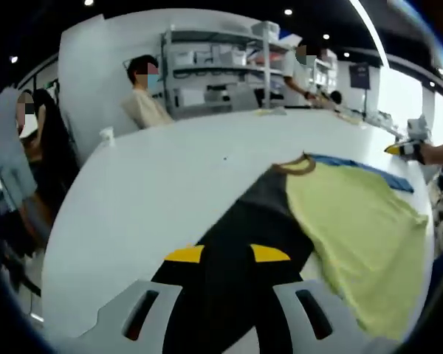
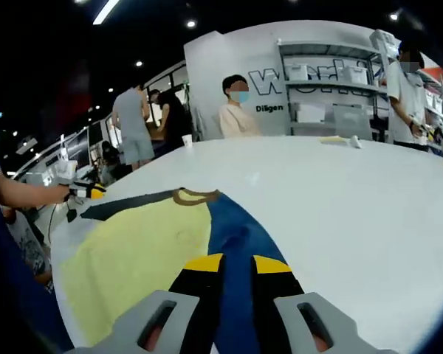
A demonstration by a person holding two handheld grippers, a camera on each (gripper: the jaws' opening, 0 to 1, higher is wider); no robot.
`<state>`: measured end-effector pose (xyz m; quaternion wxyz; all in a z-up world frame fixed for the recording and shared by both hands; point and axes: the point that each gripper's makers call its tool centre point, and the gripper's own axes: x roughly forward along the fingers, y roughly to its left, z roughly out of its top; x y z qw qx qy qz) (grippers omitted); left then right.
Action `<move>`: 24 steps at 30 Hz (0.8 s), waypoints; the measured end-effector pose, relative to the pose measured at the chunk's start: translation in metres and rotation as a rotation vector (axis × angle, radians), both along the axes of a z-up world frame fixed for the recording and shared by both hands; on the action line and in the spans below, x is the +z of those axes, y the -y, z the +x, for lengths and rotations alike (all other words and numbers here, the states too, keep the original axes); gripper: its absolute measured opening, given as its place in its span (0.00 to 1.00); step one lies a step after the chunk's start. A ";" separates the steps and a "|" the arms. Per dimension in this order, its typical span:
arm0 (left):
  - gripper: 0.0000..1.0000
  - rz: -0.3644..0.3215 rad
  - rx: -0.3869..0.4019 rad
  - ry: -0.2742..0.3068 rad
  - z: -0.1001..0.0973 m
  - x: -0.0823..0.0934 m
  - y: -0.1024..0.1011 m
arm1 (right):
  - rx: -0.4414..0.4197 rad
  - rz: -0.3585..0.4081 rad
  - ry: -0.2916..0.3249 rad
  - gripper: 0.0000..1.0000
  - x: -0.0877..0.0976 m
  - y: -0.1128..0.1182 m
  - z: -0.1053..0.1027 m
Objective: Fold the garment on the visible template until the final outline fits inside the template.
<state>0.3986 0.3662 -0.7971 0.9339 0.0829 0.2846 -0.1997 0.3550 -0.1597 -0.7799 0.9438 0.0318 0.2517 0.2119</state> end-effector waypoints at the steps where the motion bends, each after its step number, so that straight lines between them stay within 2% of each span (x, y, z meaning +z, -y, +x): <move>1: 0.21 0.031 0.040 -0.028 -0.008 -0.010 -0.012 | -0.024 0.002 -0.014 0.11 -0.005 0.008 -0.011; 4: 0.21 0.052 0.085 -0.052 -0.014 -0.024 -0.030 | -0.057 -0.020 -0.034 0.11 -0.013 0.018 -0.028; 9: 0.22 0.081 0.145 -0.066 -0.020 -0.036 -0.044 | -0.145 -0.041 -0.079 0.12 -0.031 0.045 -0.058; 14: 0.22 0.088 0.152 -0.083 -0.024 -0.041 -0.045 | -0.214 -0.066 -0.119 0.13 -0.045 0.064 -0.084; 18: 0.21 0.096 0.170 -0.099 -0.027 -0.049 -0.051 | -0.240 -0.099 -0.156 0.13 -0.058 0.068 -0.097; 23: 0.20 0.075 0.197 -0.080 -0.028 -0.049 -0.057 | -0.268 -0.131 -0.213 0.11 -0.082 0.078 -0.110; 24: 0.20 0.069 0.198 -0.077 -0.029 -0.049 -0.058 | -0.264 -0.146 -0.185 0.09 -0.081 0.082 -0.110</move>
